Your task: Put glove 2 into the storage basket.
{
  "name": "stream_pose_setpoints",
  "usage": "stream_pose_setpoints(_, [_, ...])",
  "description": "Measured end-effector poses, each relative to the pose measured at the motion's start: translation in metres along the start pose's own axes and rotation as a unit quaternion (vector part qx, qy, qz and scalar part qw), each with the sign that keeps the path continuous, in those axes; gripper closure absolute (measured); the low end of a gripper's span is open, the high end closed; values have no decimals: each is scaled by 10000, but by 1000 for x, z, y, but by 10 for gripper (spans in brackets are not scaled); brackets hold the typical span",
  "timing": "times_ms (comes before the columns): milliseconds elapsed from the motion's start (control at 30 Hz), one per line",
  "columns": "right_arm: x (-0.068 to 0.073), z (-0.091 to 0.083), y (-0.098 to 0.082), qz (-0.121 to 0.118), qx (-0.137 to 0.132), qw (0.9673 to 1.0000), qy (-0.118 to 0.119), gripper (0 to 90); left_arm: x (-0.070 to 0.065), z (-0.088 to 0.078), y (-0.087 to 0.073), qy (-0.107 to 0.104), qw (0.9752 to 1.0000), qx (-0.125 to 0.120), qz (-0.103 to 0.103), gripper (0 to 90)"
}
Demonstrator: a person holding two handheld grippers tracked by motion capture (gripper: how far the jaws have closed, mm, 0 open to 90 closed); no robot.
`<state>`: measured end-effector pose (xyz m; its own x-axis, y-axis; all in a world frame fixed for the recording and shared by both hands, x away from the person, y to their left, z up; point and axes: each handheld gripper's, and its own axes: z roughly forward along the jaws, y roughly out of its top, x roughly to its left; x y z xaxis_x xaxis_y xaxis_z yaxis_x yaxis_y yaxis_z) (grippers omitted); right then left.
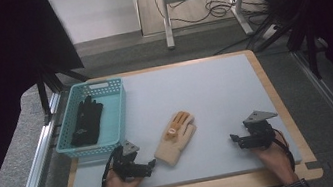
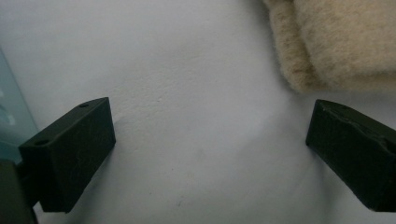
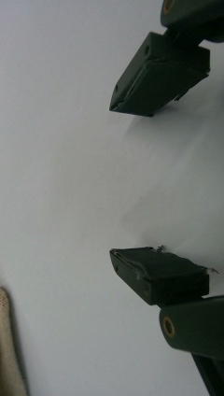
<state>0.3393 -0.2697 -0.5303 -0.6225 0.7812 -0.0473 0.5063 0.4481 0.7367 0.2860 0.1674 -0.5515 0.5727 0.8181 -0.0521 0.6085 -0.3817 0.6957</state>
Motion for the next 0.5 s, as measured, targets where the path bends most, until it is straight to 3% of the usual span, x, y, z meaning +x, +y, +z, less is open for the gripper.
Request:
stream_pose_setpoints(133, [0,0,0,-6,-4,10000,-1,236,1,-2,0,-39,10000,9,17,30])
stream_pose_setpoints(267, [0,0,0,-10,-4,10000,-13,234,1,-8,0,-258,9996,-70,-91,37])
stream_pose_setpoints(500, [1,0,0,-5,-7,10000,-33,227,-2,-18,9,-437,9989,-103,-135,35])
